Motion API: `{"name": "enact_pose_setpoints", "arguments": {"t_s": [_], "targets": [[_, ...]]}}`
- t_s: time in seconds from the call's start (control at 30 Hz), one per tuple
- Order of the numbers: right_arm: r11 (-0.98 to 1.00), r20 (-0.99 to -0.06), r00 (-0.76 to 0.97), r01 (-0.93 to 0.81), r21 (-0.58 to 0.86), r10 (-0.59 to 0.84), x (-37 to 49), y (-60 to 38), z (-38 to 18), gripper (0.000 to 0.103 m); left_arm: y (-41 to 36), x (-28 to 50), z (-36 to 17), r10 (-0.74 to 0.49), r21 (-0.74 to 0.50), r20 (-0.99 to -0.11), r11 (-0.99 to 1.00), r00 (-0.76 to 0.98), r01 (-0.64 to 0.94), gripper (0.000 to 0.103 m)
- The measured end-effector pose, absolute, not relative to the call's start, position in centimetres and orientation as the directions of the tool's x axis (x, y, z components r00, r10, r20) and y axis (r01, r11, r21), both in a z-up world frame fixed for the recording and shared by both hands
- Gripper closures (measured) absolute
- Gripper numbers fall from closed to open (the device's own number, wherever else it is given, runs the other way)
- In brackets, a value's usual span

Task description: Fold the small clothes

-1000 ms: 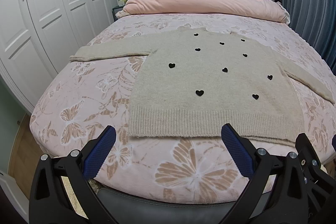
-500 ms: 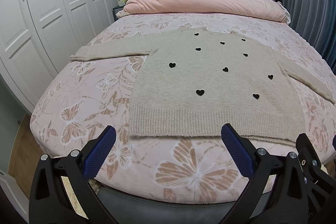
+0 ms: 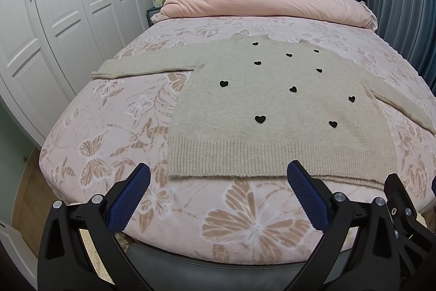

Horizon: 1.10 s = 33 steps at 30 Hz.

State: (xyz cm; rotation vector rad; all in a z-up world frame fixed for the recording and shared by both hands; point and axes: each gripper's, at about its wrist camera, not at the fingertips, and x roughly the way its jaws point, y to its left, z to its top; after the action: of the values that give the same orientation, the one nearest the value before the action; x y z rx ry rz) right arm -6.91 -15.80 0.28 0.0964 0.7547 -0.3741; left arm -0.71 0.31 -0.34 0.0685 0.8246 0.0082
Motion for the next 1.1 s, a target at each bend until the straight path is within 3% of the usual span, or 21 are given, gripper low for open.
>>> {"name": "enact_pose_setpoints", "arguments": {"t_s": [0.5,0.77,1.0,1.1], "targets": [[0.93,-0.692,0.662,0.366,-0.037,-0.288,-7.2,-16.1,-0.2,0.005,0.5,-0.6,-0.6,0.035,0.067,-0.738,0.998,0.674,0.021,0.005],[0.947,-0.751,0.626,0.32,0.006,-0.207,-5.2,-17.5,-2.8,0.005,0.0,0.8,-2.2,0.008,0.049,-0.766,0.998,0.643,0.046,0.005],[0.906,-0.741,0.647,0.403,0.132,-0.18,-0.1,-28.9,-2.3,0.005,1.7,4.4,-2.1,-0.039,-0.047,-0.762,0.999,0.647,0.004,0.005],[0.804,-0.749,0.65,0.511,0.304,-0.13,3.1,-39.0,-3.4,0.005,2.8,6.4,-2.3,-0.072,-0.104,-0.762,0.994,0.644,-0.013,0.005]]}}
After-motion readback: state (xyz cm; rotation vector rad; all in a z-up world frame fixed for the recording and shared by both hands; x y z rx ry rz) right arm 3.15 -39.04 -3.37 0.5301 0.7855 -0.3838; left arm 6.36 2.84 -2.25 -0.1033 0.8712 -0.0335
